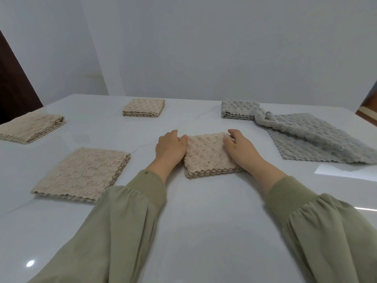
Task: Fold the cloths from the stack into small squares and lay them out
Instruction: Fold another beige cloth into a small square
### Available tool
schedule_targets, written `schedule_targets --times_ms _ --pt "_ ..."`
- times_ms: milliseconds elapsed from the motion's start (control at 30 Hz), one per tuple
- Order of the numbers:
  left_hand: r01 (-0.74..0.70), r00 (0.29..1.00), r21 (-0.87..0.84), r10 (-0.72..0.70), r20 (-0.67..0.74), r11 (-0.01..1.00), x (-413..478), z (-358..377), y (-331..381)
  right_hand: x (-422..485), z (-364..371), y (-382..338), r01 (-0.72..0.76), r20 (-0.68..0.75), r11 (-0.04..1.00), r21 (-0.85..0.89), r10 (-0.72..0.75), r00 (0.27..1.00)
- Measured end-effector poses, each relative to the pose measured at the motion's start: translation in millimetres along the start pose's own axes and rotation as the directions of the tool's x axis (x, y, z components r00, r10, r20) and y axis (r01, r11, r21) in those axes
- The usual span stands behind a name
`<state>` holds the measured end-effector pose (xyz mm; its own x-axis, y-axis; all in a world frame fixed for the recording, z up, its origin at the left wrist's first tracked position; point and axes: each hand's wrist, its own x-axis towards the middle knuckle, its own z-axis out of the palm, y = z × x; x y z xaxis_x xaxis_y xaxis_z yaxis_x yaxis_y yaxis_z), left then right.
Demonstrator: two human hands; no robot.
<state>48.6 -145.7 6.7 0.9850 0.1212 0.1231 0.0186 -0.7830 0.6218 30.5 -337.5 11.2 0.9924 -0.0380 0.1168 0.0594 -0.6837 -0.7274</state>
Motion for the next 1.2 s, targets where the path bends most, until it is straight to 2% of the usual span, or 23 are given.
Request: schedule_targets --times_ms 100,233,300,400,467,567,667,733,833,1100,1200 --pt "0.024 1.0 0.241 -0.023 -0.007 0.97 12 4 4 14 -2 3 -0.012 0.034 1.0 0.005 0.012 0.999" --pt "0.011 0.999 0.312 -0.023 0.034 0.95 16 7 8 36 -3 4 -0.005 0.082 0.995 -0.1 0.013 0.997" --pt "-0.04 0.999 0.201 0.032 0.04 0.979 14 7 7 45 -5 2 0.0 0.131 0.978 -0.206 0.028 0.991" --pt "-0.085 0.995 -0.186 0.092 0.029 0.979 6 4 8 46 -11 -2 0.022 0.205 0.952 -0.305 0.043 0.978" --pt "-0.093 0.995 -0.319 0.098 0.001 0.943 -1 2 14 43 -17 0 0.011 0.197 0.987 -0.161 0.021 0.98" --pt "-0.07 0.997 -0.419 0.076 -0.004 0.905 -15 1 26 26 -28 7 -0.029 0.15 0.992 0.122 0.01 0.989" --pt "0.061 0.991 -0.54 0.015 0.134 0.84 -30 2 36 5 -40 16 -0.024 0.056 0.967 0.255 0.011 0.998" --pt "0.138 0.977 -0.55 -0.023 0.212 0.824 -43 5 43 -9 -48 24 -0.038 -0.004 0.954 0.297 0.042 0.999" --pt "0.147 0.971 -0.476 -0.035 0.236 0.867 -68 14 59 -33 -60 38 -0.089 -0.028 0.944 0.319 0.103 0.994" --pt "0.016 0.994 -0.423 0.03 0.101 0.906 -120 39 94 -79 -91 62 -0.043 -0.104 0.991 0.129 0.057 0.993" --pt "-0.027 0.998 -0.326 0.046 0.051 0.945 -131 43 99 -85 -94 66 -0.04 -0.137 0.999 0.03 0.043 0.99"
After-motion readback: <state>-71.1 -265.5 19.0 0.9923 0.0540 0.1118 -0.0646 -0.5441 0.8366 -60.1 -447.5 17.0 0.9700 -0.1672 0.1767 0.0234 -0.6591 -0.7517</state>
